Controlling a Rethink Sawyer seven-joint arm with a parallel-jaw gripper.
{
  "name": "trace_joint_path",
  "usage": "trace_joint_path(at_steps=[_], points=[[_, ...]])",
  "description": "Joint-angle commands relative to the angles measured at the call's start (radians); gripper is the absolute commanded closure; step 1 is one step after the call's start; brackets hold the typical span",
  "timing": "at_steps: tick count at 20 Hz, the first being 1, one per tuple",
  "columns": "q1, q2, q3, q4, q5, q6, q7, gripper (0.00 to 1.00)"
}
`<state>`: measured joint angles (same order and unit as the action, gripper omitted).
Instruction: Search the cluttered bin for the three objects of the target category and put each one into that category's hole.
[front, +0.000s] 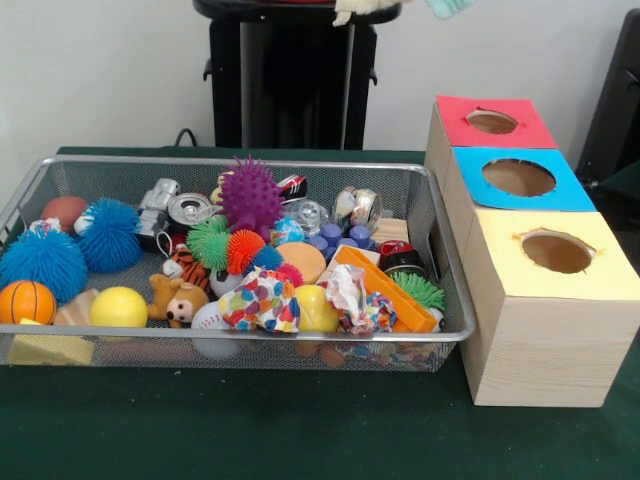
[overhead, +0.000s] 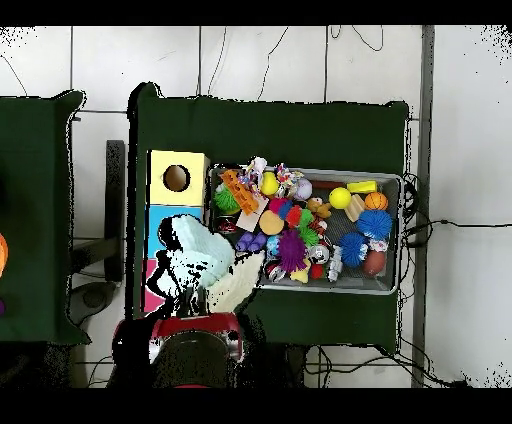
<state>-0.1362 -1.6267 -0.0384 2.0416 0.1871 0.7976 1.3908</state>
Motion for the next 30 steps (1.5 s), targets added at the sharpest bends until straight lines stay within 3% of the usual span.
trace_joint_path(at_steps=[1,12,26,30], points=[[-0.035,0.015,-0.037,0.236,0.029,-0.07,-0.329,1.0],[-0.105,0.045,-0.003,0.281,0.087,-0.159,-0.453,1.0],[-0.255,0.1,0.087,0.371,0.26,-0.26,-0.782,1.0],[-0.276,0.1,0.099,0.394,0.286,-0.276,-0.827,1.0]])
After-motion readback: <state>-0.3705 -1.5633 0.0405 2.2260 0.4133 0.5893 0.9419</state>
